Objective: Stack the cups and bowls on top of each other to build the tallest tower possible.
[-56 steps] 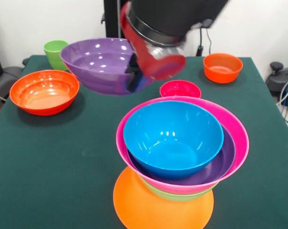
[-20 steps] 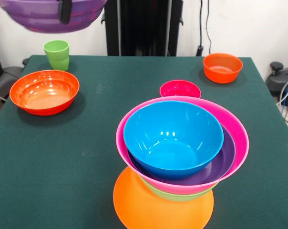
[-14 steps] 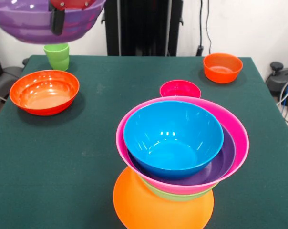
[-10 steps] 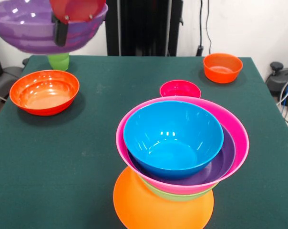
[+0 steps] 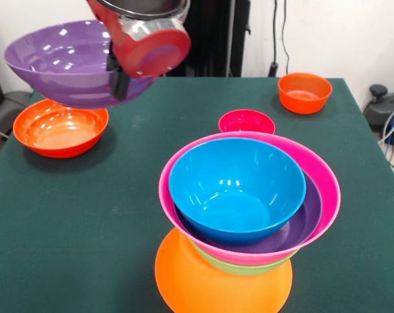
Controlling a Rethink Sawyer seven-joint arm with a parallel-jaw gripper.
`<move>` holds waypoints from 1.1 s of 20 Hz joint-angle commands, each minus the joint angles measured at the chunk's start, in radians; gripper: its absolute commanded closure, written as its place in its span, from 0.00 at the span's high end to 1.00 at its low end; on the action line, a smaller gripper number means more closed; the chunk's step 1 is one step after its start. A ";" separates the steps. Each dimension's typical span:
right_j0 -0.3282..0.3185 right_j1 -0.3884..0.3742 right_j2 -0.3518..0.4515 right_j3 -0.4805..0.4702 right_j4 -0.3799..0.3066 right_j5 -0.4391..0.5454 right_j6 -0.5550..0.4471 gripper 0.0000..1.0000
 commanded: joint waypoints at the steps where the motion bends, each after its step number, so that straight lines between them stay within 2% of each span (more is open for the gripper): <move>1: -0.028 0.055 -0.065 -0.115 0.091 0.142 0.037 0.00; 13: -0.055 0.107 -0.310 -0.159 0.322 0.139 0.098 0.00; 22: -0.097 0.171 -0.638 -0.197 0.635 0.112 0.165 0.00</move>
